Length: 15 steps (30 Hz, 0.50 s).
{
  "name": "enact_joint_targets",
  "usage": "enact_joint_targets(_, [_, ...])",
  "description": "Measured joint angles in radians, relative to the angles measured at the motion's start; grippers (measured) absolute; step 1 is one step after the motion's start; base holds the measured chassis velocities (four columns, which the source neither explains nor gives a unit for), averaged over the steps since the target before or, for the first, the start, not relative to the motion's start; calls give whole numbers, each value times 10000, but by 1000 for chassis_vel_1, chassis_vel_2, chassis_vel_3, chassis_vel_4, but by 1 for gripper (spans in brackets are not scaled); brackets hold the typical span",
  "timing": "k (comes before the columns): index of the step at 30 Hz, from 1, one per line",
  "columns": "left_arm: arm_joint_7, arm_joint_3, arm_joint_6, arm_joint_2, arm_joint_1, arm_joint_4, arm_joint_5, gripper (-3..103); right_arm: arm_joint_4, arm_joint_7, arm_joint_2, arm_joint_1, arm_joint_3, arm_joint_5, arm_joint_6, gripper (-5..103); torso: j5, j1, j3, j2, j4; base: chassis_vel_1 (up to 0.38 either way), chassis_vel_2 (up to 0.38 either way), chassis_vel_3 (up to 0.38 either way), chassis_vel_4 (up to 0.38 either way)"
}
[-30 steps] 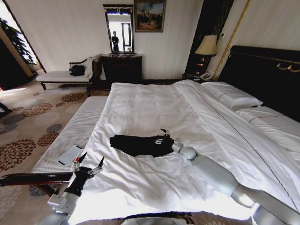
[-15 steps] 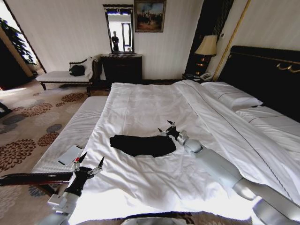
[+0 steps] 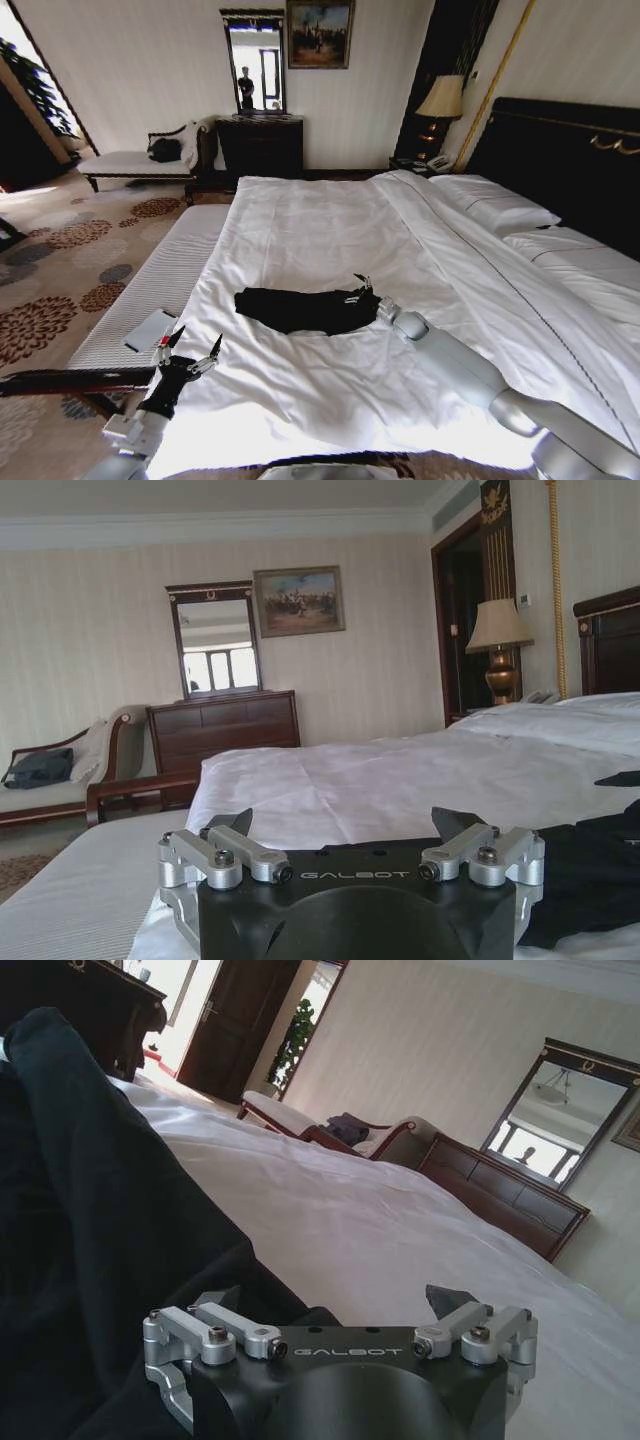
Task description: Fold the clothes on the bed.
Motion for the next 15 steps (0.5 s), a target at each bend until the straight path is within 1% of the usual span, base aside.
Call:
enact_joint_targets(5, [0, 0, 0, 0, 0, 0, 0, 100, 644, 47, -195, -439, 39, -487, 12, 100, -4, 0, 0, 0, 7, 0, 0, 0, 0])
enact_joint_targets(8, [0, 0, 0, 0, 0, 1, 0, 100, 883, 57, -328, -675, 2, -642, 18, 100, -5, 0, 0, 0, 6, 0, 0, 0, 0])
enact_joint_targets(10, [0, 0, 0, 0, 0, 1, 0, 100, 1097, 56, -492, -902, 4, -869, 53, 100, -2, -1, -1, 0, 0, 0, 0, 0, 0])
enact_joint_targets(12, [0, 0, 0, 0, -1, 1, 0, 100, 1362, 64, -612, -914, 128, -717, 27, 100, -2, -1, -1, 0, -1, 0, 0, 0, 0])
enact_joint_targets(13, [0, 0, 0, 0, 0, 1, 0, 100, 1528, 110, -660, -791, 238, -367, -84, 100, -2, -1, 0, 0, 0, 0, 0, 0, 0])
enact_joint_targets(15, [0, 0, 0, 0, -1, 1, 0, 100, 1576, 132, -669, -727, 274, -220, -130, 100, -3, -1, -1, 0, 0, 0, 0, 0, 0])
